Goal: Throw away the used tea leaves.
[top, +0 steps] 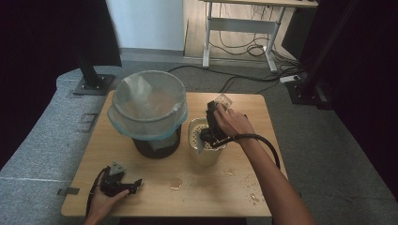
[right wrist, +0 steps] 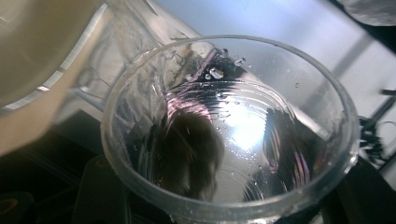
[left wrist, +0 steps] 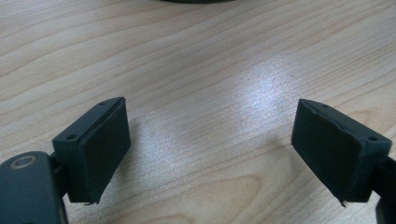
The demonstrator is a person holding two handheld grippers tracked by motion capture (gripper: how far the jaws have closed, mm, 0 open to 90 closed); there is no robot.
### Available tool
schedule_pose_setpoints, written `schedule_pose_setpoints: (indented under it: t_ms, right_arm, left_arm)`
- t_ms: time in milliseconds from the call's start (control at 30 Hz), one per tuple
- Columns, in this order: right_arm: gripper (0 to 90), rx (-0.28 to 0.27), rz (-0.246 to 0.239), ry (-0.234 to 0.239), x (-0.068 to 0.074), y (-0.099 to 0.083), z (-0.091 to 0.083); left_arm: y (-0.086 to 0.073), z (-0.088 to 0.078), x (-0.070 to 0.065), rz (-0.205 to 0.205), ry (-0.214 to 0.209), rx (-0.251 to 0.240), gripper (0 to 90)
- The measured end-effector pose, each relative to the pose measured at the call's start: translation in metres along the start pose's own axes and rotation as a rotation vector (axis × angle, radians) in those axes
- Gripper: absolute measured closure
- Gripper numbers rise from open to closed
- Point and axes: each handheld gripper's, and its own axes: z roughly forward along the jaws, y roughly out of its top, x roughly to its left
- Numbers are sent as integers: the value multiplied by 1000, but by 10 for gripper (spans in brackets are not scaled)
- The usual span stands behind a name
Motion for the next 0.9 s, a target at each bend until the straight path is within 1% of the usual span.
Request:
schedule_pose_setpoints:
  t_ms: [33,67,100,133,167,200,267,300,333,367,433,467,500,567,600,633,667,700,733,767,800,867,900]
  right_arm:
    - [399,7,-35,1,1,4,-1]
    - [399,7,-35,1,1,4,-1]
    - [401,-2,-138,-35,2,7,-4]
    - [401,6,-153,-47,-2,6,-4]
    - [401,9,-123,-44,-6,5,-3]
    - [401,1,-104,-45,-7,5,-3]
    - [400,-3,-134,-32,-7,7,-4]
    - [399,-5,-83,-23,-5,8,-6]
    - [399,-14,-13,-4,-7,9,-7]
    - [397,-25,36,7,-9,9,-7]
    - [395,-54,190,54,-14,8,-9]
    - [394,-69,260,65,-15,7,-11]
    - [393,-87,343,82,-16,6,-13]
    - [391,-122,530,136,-18,2,-15]
    - [389,-136,636,171,-19,-1,-15]
    - [388,-156,751,202,-20,-5,-14]
    - [388,-164,872,244,-21,-8,-14]
    - [388,-164,872,244,-21,-8,-14]
    - [387,-202,1134,324,-22,-18,-13]
    - [388,-217,1229,360,-23,-24,-12]
    - [388,-229,1302,383,-22,-28,-12]
    - [388,-262,1480,424,-21,-38,-10]
    - [388,-278,1557,452,-20,-42,-10]
  left_arm:
    - [0,0,0,2,1,1,114]
    - [0,0,0,2,1,1,113]
    - [0,0,0,3,1,1,114]
    - [0,0,0,3,1,1,113]
    - [0,0,0,3,1,2,113]
    - [0,0,0,2,0,3,113]
    - [0,0,0,4,0,2,113]
    - [0,0,0,4,-1,3,113]
    - [0,0,0,5,-1,3,113]
    - [0,0,0,6,-1,3,113]
    - [0,0,0,7,0,3,113]
    - [0,0,0,7,1,3,113]
    - [0,0,0,7,1,3,113]
    - [0,0,0,6,3,3,113]
    - [0,0,-1,6,4,3,113]
    - [0,0,-1,7,6,3,113]
    - [0,1,-1,7,8,2,113]
    - [0,1,-1,7,8,2,112]
    - [0,1,-1,8,10,2,112]
    - [0,1,-2,7,12,0,112]
    - [0,1,-2,10,13,1,111]
    - [0,1,-2,10,14,1,111]
    - [0,1,-2,10,14,1,111]
